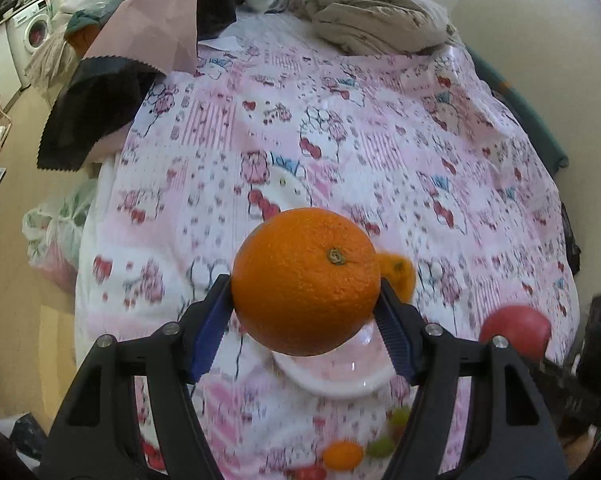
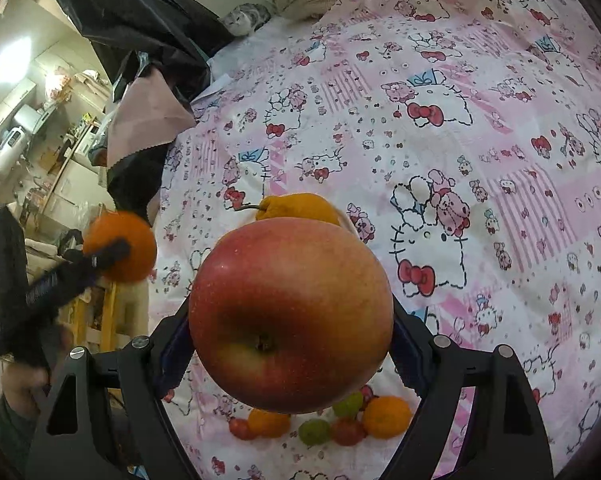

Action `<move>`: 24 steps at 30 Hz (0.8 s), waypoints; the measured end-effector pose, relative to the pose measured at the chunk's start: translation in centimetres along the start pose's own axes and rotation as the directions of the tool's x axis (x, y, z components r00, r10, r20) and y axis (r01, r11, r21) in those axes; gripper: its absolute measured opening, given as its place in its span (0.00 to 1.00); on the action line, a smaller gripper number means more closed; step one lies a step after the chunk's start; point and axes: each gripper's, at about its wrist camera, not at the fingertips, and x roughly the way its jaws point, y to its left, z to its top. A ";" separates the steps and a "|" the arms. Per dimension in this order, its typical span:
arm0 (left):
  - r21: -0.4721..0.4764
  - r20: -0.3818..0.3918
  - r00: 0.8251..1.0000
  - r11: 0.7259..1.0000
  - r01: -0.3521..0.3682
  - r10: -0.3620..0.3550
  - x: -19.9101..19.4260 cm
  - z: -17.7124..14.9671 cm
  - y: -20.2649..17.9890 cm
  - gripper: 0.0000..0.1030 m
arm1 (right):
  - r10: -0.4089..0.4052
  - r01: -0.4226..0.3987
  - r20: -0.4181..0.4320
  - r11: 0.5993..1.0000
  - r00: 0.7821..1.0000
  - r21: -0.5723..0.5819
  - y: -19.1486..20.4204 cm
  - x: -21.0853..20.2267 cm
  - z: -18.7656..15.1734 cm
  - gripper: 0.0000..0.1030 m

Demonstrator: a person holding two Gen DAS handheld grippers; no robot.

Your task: Organize fruits

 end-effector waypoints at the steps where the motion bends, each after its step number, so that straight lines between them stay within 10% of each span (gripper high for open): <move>1: 0.000 0.002 1.000 1.000 -0.003 0.003 0.5 0.3 0.0 0.64 | 0.007 -0.007 -0.007 1.000 1.000 0.010 -0.2 0.3 0.1 0.83; 24: -0.006 -0.178 0.983 0.999 0.048 -0.049 15.8 2.5 -4.2 0.64 | 0.064 -0.063 -0.018 0.995 0.998 0.074 -1.2 0.5 0.6 0.83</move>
